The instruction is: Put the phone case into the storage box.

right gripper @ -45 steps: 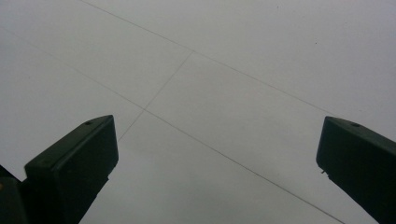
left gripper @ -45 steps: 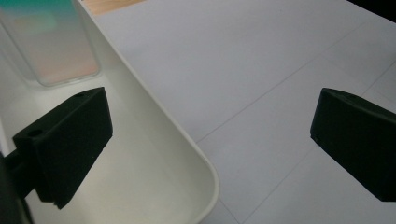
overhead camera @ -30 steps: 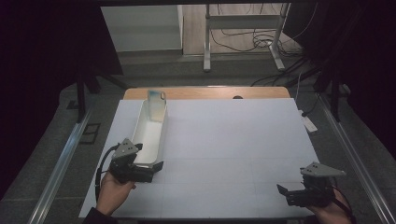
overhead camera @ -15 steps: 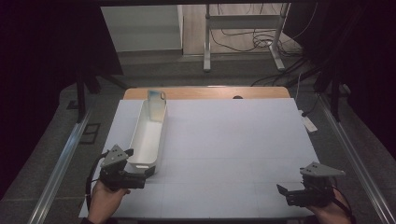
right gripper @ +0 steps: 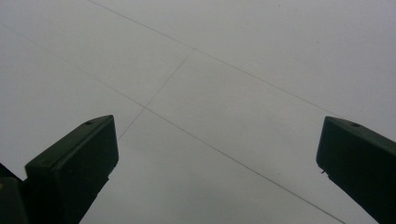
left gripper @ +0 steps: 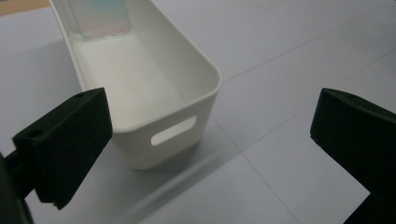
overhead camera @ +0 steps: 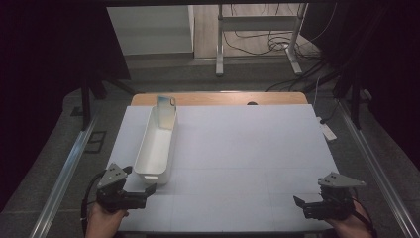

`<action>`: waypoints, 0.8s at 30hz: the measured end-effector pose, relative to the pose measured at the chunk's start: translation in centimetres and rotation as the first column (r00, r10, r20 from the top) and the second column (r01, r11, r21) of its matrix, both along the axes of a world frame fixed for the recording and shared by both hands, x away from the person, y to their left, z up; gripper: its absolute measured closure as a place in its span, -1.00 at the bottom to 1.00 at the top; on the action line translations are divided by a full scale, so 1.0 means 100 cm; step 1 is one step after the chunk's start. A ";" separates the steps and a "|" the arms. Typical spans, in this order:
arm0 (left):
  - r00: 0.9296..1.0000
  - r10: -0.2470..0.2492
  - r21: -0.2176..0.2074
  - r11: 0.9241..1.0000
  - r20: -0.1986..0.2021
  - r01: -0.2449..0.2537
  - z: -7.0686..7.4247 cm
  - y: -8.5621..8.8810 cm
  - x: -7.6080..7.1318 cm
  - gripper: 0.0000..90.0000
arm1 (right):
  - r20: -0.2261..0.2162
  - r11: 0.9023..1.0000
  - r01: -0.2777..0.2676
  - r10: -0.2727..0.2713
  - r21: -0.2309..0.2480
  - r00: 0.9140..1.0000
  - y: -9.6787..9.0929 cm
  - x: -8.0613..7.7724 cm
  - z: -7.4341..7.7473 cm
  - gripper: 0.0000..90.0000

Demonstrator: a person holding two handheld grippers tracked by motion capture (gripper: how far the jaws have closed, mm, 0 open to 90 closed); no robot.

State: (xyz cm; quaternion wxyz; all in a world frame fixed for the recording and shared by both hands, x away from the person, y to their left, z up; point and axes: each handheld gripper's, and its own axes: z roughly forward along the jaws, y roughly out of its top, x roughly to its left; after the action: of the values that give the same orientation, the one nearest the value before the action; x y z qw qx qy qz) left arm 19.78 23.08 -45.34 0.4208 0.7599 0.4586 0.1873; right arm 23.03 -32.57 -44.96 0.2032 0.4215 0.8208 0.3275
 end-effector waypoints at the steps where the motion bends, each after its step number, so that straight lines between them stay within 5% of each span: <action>1: 1.000 0.000 0.000 1.000 -0.001 0.000 0.000 0.001 -0.001 -1.00 | 0.000 1.000 0.000 0.000 0.000 1.000 0.000 0.000 0.000 -1.00; 24: 0.998 0.054 0.005 0.999 -0.038 -0.054 -0.010 0.013 -0.026 -1.00 | -0.002 1.000 0.000 0.000 -0.006 1.000 0.000 0.000 0.000 -1.00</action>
State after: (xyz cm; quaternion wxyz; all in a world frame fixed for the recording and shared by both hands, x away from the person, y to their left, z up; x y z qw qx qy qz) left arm 17.14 24.40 -46.39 0.4053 0.7516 0.4866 0.1848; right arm 23.04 -32.52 -44.98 0.2036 0.4211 0.8220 0.3249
